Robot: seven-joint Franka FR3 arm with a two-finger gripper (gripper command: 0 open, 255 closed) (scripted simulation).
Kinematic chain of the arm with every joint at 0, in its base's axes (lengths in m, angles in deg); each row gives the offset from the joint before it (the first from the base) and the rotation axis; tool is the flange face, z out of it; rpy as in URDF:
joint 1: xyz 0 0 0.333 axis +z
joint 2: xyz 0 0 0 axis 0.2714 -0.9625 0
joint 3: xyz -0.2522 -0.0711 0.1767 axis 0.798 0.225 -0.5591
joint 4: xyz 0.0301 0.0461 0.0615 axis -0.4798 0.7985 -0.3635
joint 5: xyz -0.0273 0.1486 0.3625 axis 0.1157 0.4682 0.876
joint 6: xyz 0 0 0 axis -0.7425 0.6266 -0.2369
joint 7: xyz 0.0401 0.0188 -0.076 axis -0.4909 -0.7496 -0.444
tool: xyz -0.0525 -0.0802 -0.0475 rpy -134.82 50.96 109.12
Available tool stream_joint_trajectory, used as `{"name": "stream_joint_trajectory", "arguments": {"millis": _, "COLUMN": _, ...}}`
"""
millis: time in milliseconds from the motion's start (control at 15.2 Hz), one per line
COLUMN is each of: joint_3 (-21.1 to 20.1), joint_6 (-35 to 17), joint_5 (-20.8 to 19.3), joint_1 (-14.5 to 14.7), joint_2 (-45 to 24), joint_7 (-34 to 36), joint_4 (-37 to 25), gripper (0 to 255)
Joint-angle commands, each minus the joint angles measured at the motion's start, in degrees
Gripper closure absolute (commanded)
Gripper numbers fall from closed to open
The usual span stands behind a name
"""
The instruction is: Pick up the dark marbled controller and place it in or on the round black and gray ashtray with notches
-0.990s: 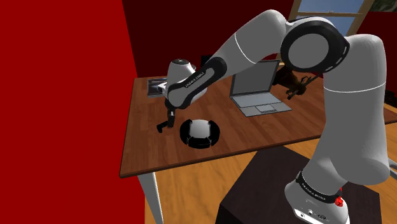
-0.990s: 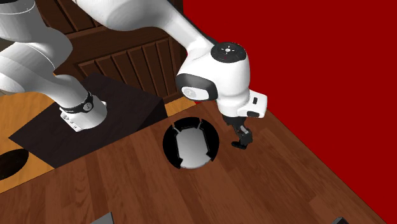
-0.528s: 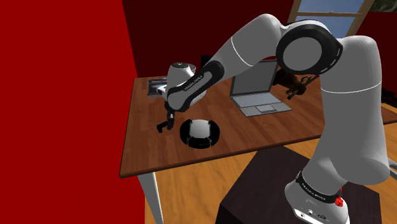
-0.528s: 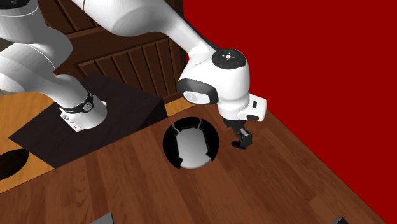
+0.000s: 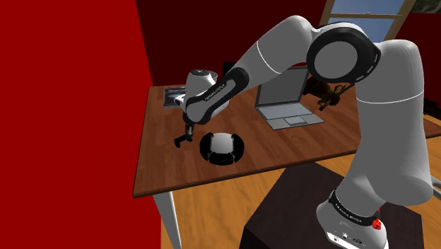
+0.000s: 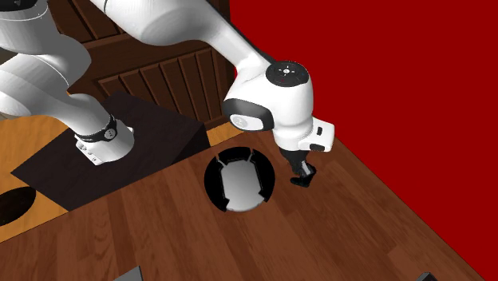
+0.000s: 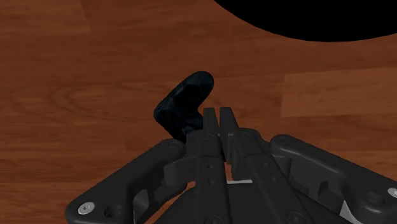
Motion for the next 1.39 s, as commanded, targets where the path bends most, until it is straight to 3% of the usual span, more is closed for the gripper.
{"name": "stream_joint_trajectory", "arguments": {"millis": 0, "joint_3": 0.00, "joint_6": 0.00, "joint_5": 0.00, "joint_1": 0.00, "joint_2": 0.00, "joint_7": 0.00, "joint_4": 0.00, "gripper": 255}}
{"name": "stream_joint_trajectory", "arguments": {"millis": 264, "joint_3": 0.00, "joint_6": 0.00, "joint_5": 0.00, "joint_1": 0.00, "joint_2": 0.00, "joint_7": 0.00, "joint_4": 0.00, "gripper": 255}}
{"name": "stream_joint_trajectory", "arguments": {"millis": 330, "joint_3": 0.00, "joint_6": 0.00, "joint_5": 0.00, "joint_1": 0.00, "joint_2": 0.00, "joint_7": 0.00, "joint_4": 0.00, "gripper": 0}}
{"name": "stream_joint_trajectory", "arguments": {"millis": 528, "joint_3": -2.50, "joint_6": 35.16, "joint_5": -9.17, "joint_1": -0.50, "joint_2": -15.61, "joint_7": -18.03, "joint_4": -33.85, "gripper": 0}}
{"name": "stream_joint_trajectory", "arguments": {"millis": 594, "joint_3": -2.74, "joint_6": 43.05, "joint_5": -11.04, "joint_1": 0.28, "joint_2": -20.90, "joint_7": -22.17, "joint_4": -43.69, "gripper": 0}}
{"name": "stream_joint_trajectory", "arguments": {"millis": 1320, "joint_3": -2.34, "joint_6": 38.19, "joint_5": -10.96, "joint_1": 0.20, "joint_2": -22.36, "joint_7": -22.12, "joint_4": -40.32, "gripper": 0}}
